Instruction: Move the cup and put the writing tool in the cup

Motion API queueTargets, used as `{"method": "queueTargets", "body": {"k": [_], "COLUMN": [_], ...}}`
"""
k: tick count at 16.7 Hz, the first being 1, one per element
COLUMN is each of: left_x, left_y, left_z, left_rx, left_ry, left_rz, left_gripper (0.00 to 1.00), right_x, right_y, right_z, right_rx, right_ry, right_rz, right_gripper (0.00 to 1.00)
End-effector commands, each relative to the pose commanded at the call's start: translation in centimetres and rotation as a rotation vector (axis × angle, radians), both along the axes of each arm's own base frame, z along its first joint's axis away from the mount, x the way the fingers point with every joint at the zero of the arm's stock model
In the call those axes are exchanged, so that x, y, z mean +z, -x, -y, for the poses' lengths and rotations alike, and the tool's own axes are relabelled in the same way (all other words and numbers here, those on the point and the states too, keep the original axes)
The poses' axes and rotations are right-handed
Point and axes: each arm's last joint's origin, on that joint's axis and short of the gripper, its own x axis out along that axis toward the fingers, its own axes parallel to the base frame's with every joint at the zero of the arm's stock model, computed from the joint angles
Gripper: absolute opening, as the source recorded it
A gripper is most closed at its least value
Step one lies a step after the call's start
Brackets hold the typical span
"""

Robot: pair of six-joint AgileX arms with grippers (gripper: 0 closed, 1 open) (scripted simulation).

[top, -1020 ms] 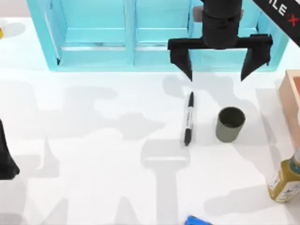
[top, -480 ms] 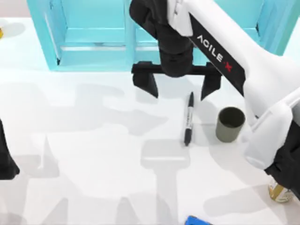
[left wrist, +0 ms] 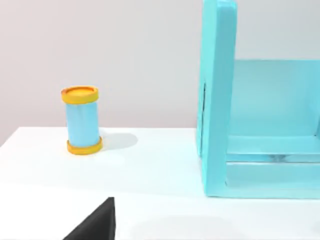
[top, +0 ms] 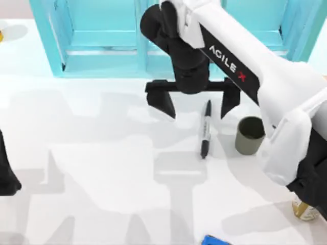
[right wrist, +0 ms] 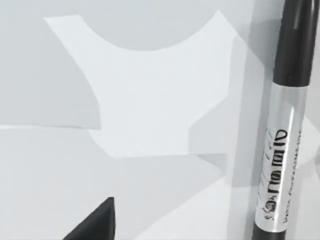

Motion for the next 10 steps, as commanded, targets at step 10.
{"method": "queueTargets", "body": {"k": [10], "left_x": [0.0], "left_y": [0.0], "left_z": [0.0], "left_rx": [0.000], "left_ry": [0.000], "left_rz": [0.000], "left_gripper": [1.00], "right_x": [-2.8], "right_y": [-0.4], "right_z": [0.3], "right_rx": [-0.001], "right_ry": [0.006], "right_rz": [-0.004], "right_gripper": [1.00]}}
